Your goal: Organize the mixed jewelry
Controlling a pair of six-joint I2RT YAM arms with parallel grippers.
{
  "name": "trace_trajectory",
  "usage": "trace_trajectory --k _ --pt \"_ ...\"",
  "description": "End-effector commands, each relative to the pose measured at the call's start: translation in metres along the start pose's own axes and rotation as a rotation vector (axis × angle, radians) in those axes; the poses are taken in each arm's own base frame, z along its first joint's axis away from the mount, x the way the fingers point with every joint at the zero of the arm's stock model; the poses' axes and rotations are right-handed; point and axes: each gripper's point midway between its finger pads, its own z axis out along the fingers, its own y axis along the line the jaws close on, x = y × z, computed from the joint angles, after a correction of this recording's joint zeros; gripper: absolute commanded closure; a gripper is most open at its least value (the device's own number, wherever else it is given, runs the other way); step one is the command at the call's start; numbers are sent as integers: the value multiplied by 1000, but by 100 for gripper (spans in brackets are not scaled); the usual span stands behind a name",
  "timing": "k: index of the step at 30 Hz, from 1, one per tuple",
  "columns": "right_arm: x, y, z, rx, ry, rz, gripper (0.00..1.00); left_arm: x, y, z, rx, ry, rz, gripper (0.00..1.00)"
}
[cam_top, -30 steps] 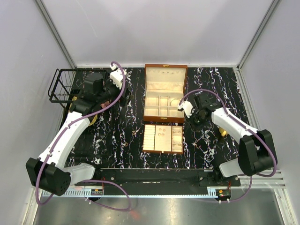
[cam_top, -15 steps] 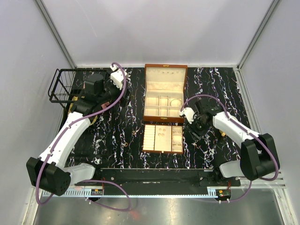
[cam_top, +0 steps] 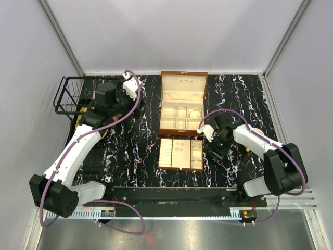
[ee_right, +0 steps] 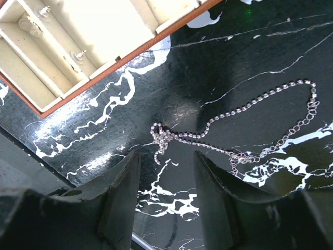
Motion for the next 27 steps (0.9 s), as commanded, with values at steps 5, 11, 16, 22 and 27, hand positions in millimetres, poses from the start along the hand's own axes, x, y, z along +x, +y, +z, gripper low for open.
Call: trace_trajectory --k 5,11,16,22,27 --pt "-3 6 11 -24 -11 -36 50 -15 6 3 -27 -54 34 1" --pt "-4 10 18 -36 -5 -40 50 -13 6 3 -29 -52 35 1" --pt "-3 10 23 -34 0 -41 52 -13 7 2 -34 -51 39 1" --pt "0 7 27 -13 16 -46 56 -15 5 0 -31 -58 37 1" --pt "0 7 29 4 24 -50 61 -14 6 0 -34 -57 40 1"
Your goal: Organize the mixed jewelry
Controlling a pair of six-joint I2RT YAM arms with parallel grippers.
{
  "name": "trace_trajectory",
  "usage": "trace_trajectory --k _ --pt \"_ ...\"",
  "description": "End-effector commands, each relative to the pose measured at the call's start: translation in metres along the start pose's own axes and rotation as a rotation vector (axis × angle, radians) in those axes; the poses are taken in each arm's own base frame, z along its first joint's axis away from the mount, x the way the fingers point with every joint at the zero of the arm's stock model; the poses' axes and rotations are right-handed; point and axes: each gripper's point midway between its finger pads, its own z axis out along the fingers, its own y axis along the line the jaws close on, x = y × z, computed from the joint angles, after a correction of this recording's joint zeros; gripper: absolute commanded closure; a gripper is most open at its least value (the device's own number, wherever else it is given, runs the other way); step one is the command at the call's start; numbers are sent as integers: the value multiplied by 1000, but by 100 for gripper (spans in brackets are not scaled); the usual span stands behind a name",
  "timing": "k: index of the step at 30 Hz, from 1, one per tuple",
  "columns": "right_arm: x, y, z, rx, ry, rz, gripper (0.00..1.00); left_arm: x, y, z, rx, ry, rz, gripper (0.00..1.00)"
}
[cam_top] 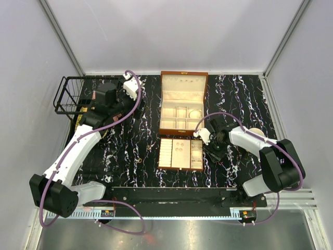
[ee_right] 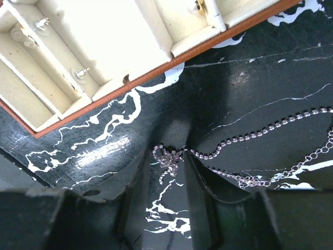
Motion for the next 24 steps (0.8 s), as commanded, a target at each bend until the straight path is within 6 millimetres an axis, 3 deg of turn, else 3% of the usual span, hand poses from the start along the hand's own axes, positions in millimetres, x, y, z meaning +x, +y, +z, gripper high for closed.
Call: trace_trajectory --k 1,7,15,24 --pt "-1 0 8 17 5 -9 64 -15 5 -2 -29 -59 39 1" --pt "4 -5 4 68 25 -27 67 -15 5 -3 -29 -60 40 1" --pt "4 -6 -5 84 24 -38 58 -11 5 -3 -31 -54 43 1" --pt "7 -7 -3 94 30 -38 62 -12 4 -5 -29 -59 44 1"
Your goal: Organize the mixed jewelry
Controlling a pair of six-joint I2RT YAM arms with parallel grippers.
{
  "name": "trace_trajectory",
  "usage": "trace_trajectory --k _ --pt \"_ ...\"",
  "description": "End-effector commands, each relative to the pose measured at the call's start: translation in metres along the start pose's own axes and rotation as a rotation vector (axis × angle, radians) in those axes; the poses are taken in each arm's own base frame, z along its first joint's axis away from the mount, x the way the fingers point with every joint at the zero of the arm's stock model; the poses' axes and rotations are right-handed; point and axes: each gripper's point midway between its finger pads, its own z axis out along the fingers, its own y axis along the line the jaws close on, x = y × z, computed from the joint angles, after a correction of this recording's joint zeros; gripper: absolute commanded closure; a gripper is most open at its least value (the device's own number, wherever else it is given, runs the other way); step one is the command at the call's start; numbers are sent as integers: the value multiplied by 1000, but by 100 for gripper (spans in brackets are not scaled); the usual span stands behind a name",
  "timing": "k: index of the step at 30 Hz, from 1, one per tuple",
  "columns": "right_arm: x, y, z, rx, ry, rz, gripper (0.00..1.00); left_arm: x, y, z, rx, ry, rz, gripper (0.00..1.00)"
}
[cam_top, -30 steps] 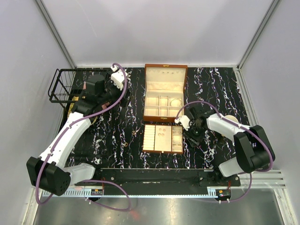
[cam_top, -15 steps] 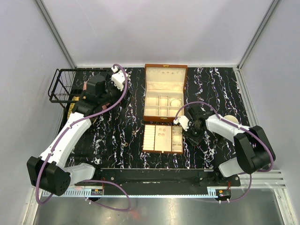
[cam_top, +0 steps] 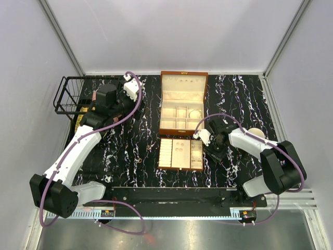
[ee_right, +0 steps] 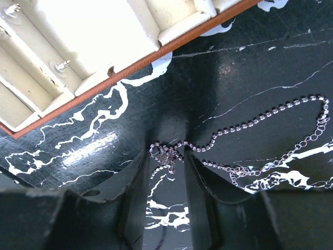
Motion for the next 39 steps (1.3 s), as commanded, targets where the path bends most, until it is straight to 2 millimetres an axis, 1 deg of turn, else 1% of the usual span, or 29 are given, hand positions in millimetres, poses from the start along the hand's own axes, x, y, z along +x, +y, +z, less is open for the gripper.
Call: trace_trajectory --k 1,3,6,7,10,11,13,14,15,19,27,30,31,33,34,36,37,39 --pt "2 -1 -2 19 1 -17 64 -17 4 -7 -30 -64 38 1" --pt "3 0 -1 17 3 -15 66 -16 4 -6 -29 -61 37 1" --pt "2 1 -1 15 0 -10 72 -17 4 -7 -28 -63 39 1" --pt "1 0 -1 16 -2 -11 77 -17 4 -6 -28 -63 39 1" --pt "-2 -1 -4 25 -11 -11 84 -17 5 -6 -30 -64 41 1" --pt "-1 0 -5 21 -8 -11 90 -17 5 -6 -30 -63 41 1" --pt "-8 0 -13 21 -28 -7 95 -17 5 -5 -28 -62 39 1" --pt "-12 -1 -17 21 -40 -4 100 -17 5 -5 -31 -62 38 1" --pt "-15 0 -21 20 -49 -3 100 -17 5 -5 -29 -61 36 1" --pt "-35 1 -49 17 -117 2 100 -18 4 -4 -20 -68 37 1" --pt "-63 4 -92 16 -214 6 100 -22 -5 0 38 -83 41 1" --pt "-74 3 -109 24 -248 4 100 -27 -10 2 71 -103 31 1" --pt "-79 2 -119 32 -266 1 100 -29 -13 3 88 -111 27 1" --pt "-85 1 -128 35 -284 1 100 -32 -16 7 110 -124 4 1" --pt "-91 0 -137 42 -303 -1 100 -35 -20 7 136 -134 -2 1" --pt "-97 0 -145 45 -323 -3 100 -39 -24 10 163 -148 -30 1" --pt "-102 -1 -153 50 -340 -7 100 -43 -29 10 190 -160 -39 1" --pt "-110 -1 -161 45 -362 -11 100 -48 -34 13 223 -174 -75 1"
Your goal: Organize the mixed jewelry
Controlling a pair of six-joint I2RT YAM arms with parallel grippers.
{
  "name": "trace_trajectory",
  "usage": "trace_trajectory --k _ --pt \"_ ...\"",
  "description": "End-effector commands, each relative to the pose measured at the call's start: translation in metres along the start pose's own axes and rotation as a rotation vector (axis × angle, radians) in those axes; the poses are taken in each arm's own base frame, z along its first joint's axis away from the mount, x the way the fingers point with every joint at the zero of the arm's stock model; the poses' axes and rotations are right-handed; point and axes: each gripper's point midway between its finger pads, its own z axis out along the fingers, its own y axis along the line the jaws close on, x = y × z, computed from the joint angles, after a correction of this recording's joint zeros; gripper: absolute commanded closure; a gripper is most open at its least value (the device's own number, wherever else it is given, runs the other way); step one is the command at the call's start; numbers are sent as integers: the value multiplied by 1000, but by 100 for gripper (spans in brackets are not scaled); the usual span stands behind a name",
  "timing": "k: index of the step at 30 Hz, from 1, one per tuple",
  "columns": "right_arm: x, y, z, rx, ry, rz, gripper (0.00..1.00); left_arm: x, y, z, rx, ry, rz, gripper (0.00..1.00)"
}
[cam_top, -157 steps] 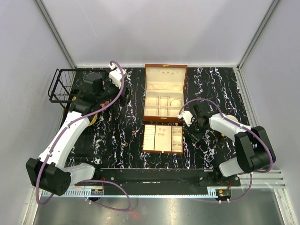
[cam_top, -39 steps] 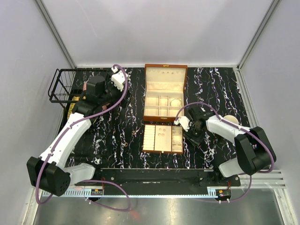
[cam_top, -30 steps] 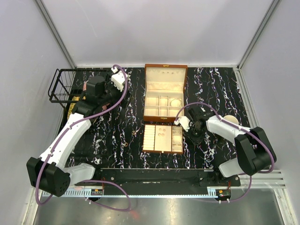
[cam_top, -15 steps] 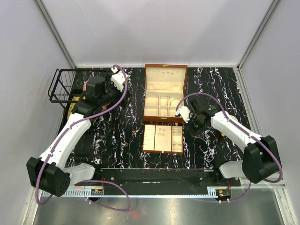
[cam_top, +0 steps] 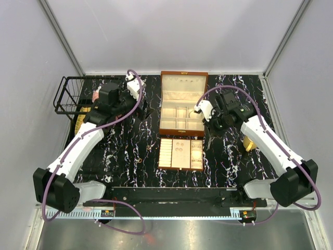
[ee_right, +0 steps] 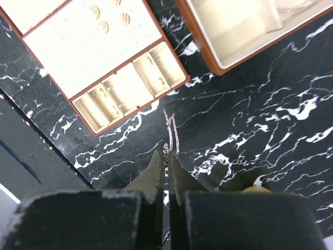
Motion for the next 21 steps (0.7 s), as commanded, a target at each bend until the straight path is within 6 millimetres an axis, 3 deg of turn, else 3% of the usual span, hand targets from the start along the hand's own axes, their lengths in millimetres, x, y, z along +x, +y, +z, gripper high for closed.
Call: trace_trajectory --k 1,12,21 --pt "-34 5 -30 -11 -96 -13 100 -45 -20 5 127 -140 -28 1" --pt "-107 -4 -67 -15 -280 -28 100 -67 -59 26 269 -170 -122 1" --pt "-162 -11 -78 -48 -419 15 100 -71 -94 54 265 -146 -77 1"
